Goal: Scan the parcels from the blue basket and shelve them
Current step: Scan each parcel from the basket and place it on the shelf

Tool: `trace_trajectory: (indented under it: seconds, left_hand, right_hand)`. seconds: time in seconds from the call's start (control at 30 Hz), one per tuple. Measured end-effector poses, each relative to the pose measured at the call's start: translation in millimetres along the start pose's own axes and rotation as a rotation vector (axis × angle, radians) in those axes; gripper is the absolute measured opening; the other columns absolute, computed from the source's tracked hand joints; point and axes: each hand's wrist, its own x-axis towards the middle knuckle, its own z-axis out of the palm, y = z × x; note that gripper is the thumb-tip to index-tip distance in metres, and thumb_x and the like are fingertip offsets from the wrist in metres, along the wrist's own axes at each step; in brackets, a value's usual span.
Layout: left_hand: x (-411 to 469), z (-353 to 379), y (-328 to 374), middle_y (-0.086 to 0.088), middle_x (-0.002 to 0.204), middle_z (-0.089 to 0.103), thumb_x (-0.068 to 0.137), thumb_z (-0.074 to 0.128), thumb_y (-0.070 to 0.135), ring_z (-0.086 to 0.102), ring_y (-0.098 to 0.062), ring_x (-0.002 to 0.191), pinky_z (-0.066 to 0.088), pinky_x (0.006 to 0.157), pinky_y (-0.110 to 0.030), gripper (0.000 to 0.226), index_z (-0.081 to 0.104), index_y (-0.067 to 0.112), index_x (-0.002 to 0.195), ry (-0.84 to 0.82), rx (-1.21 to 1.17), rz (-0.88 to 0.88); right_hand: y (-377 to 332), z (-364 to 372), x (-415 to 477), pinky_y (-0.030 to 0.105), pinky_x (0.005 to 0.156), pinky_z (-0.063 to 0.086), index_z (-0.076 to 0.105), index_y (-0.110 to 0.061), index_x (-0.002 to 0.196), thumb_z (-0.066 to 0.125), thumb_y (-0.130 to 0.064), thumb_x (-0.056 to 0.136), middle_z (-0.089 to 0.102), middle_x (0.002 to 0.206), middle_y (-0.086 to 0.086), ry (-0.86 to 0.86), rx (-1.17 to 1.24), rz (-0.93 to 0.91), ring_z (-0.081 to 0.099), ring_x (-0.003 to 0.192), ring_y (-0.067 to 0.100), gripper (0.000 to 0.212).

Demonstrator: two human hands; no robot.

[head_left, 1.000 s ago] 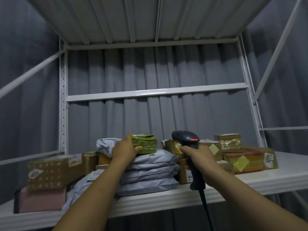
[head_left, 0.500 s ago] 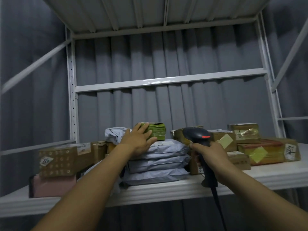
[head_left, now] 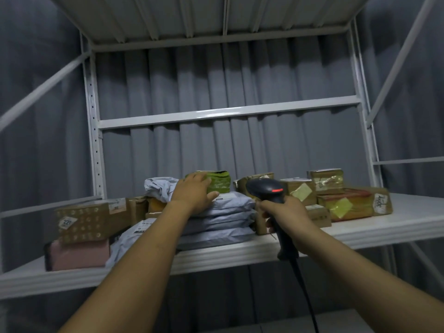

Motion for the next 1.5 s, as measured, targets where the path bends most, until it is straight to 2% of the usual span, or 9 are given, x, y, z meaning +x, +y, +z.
trace_trajectory:
  seconds: [0.27, 0.4, 0.6, 0.77, 1.0, 1.13, 1.33, 1.43, 1.5]
  left_hand:
    - [-106, 5, 42, -0.006, 0.154, 0.034, 0.095, 0.048, 0.05, 0.031, -0.026, 0.139, 0.029, 0.112, -0.042, 0.053, 0.049, 0.021, 0.14, 0.134, -0.113, 0.064]
    - [-178, 44, 70, -0.008, 0.155, 0.031, 0.096, 0.048, 0.049, 0.028, -0.027, 0.141, 0.027, 0.113, -0.043, 0.054, 0.047, 0.021, 0.141, -0.022, -0.155, 0.048]
    - [-289, 120, 112, -0.006, 0.154, 0.033, 0.094, 0.051, 0.046, 0.029, -0.024, 0.141, 0.025, 0.113, -0.038, 0.052, 0.049, 0.022, 0.14, -0.21, -0.266, 0.043]
    - [-378, 198, 131, -0.004, 0.157, 0.027, 0.097, 0.045, 0.047, 0.026, -0.023, 0.142, 0.024, 0.115, -0.038, 0.054, 0.04, 0.024, 0.145, -0.493, -0.25, 0.029]
    - [-448, 313, 150, -0.006, 0.15, 0.037, 0.094, 0.05, 0.046, 0.037, -0.024, 0.135, 0.033, 0.108, -0.038, 0.055, 0.04, 0.021, 0.143, -0.846, -0.264, -0.059]
    - [-462, 371, 152, -0.01, 0.146, 0.037, 0.09, 0.059, 0.041, 0.042, -0.027, 0.128, 0.039, 0.103, -0.041, 0.072, 0.024, 0.019, 0.149, -1.02, -0.334, -0.209]
    - [-475, 439, 141, -0.01, 0.159, 0.012, 0.085, 0.068, 0.038, 0.024, -0.029, 0.141, 0.031, 0.112, -0.041, 0.102, -0.005, 0.017, 0.154, -1.086, -0.416, -0.341]
    - [-481, 455, 141, -0.01, 0.156, 0.019, 0.076, 0.077, 0.037, 0.028, -0.027, 0.14, 0.033, 0.111, -0.041, 0.114, -0.003, 0.015, 0.154, -0.999, -0.505, -0.394]
    - [-488, 459, 144, -0.01, 0.15, 0.03, 0.066, 0.084, 0.04, 0.035, -0.027, 0.134, 0.035, 0.108, -0.041, 0.119, 0.008, 0.015, 0.153, -0.968, -0.542, -0.389]
  right_hand:
    - [21, -22, -79, 0.03, 0.055, 0.049, 0.067, -0.006, 0.079, 0.072, -0.02, 0.081, 0.068, 0.068, 0.008, -0.07, -0.191, 0.012, 0.061, 0.053, 0.021, 0.015]
    - [64, -25, -130, 0.03, 0.054, 0.048, 0.066, -0.01, 0.072, 0.073, -0.023, 0.079, 0.065, 0.062, 0.005, -0.088, -0.28, 0.091, 0.06, 0.05, 0.018, 0.016]
    - [146, -36, -211, 0.026, 0.049, 0.049, 0.065, -0.007, 0.083, 0.072, -0.02, 0.083, 0.069, 0.072, 0.011, -0.203, -0.322, 0.273, 0.061, 0.049, 0.014, 0.015]
    - [228, -40, -264, 0.016, 0.045, 0.044, 0.066, -0.01, 0.088, 0.073, -0.026, 0.083, 0.066, 0.062, 0.002, -0.31, -0.462, 0.411, 0.06, 0.047, 0.009, 0.019]
    - [320, -39, -266, 0.012, 0.046, 0.04, 0.061, -0.01, 0.089, 0.07, -0.031, 0.087, 0.063, 0.065, 0.001, -0.446, -0.549, 0.57, 0.062, 0.055, 0.012, 0.023]
    - [354, -37, -240, 0.02, 0.053, 0.046, 0.06, -0.011, 0.088, 0.069, -0.031, 0.087, 0.066, 0.06, 0.005, -0.419, -0.498, 0.64, 0.062, 0.05, 0.014, 0.021]
    - [394, -28, -233, 0.011, 0.04, 0.039, 0.064, -0.007, 0.086, 0.069, -0.029, 0.087, 0.064, 0.059, 0.003, -0.428, -0.497, 0.762, 0.059, 0.043, 0.006, 0.022]
    - [402, -18, -233, 0.01, 0.039, 0.038, 0.064, -0.01, 0.087, 0.068, -0.03, 0.088, 0.063, 0.059, 0.0, -0.493, -0.519, 0.761, 0.055, 0.037, -0.001, 0.02]
    - [405, -12, -236, 0.016, 0.045, 0.047, 0.065, -0.01, 0.087, 0.069, -0.031, 0.087, 0.065, 0.062, 0.003, -0.509, -0.513, 0.765, 0.061, 0.045, 0.007, 0.021]
